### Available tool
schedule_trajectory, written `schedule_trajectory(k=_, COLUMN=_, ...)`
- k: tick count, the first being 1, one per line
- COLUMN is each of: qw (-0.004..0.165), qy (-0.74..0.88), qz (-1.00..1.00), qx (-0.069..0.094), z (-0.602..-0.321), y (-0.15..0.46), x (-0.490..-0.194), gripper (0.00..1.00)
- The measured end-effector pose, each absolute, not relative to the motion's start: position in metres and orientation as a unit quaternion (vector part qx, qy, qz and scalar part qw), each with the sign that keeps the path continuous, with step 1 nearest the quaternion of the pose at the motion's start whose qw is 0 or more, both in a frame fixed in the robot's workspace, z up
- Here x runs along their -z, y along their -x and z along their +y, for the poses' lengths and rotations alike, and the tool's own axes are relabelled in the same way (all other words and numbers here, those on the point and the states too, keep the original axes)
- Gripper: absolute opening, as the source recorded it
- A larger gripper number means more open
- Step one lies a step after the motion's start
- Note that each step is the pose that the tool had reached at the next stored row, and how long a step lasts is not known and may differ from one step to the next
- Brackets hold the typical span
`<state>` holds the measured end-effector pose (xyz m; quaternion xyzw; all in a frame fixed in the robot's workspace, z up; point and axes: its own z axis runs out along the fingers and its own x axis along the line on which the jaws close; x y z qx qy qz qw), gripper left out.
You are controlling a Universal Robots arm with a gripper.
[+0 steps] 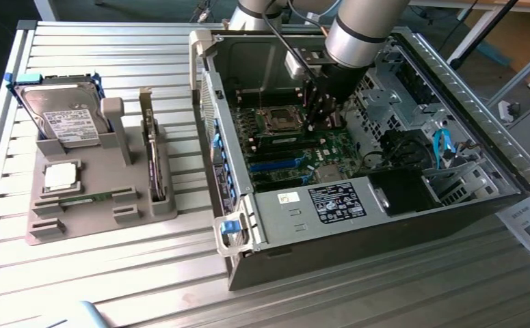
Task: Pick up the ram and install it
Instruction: 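Insert the ram into the slot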
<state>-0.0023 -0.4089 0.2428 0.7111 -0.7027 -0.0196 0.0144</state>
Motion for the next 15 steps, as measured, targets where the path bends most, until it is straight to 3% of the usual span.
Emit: schedule_trajectory(k=15, qw=0.014, qy=-0.711, qz=-0.703, qx=0.019, z=-0.4100, y=0.0030, x=-0.2417, gripper=0.12)
